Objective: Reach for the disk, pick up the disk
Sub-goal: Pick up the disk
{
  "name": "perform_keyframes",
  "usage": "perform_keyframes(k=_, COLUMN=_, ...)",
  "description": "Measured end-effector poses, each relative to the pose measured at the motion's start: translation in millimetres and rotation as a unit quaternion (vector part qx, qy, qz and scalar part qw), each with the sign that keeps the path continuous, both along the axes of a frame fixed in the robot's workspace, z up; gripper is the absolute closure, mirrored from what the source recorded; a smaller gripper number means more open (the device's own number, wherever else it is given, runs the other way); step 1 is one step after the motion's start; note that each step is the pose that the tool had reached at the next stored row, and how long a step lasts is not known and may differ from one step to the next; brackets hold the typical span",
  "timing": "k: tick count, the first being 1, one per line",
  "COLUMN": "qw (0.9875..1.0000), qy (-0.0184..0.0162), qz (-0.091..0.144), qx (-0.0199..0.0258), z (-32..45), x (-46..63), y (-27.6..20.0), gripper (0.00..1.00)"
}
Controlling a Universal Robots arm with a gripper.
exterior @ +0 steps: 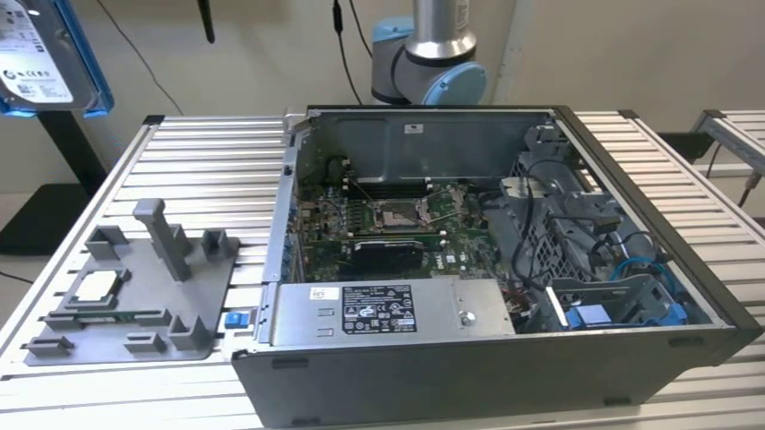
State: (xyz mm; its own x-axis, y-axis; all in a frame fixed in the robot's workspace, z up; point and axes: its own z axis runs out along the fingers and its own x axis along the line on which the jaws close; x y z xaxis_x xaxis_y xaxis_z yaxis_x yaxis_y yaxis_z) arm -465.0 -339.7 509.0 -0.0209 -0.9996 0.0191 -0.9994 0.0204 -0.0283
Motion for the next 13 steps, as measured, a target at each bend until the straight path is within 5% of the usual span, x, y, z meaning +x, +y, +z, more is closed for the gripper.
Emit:
perform_keyframes(k=7, qw=1.0000, qy=0.0001, qz=0.000, qx=0.0000, z=16.9, x=0.0, y=0.0, gripper=1.00)
perform_keyframes(k=13, qw=1.0000, qy=0.0000, qz=0.000, qx=0.0002, z=18.2, x=0.0, y=0.0, gripper=1.00)
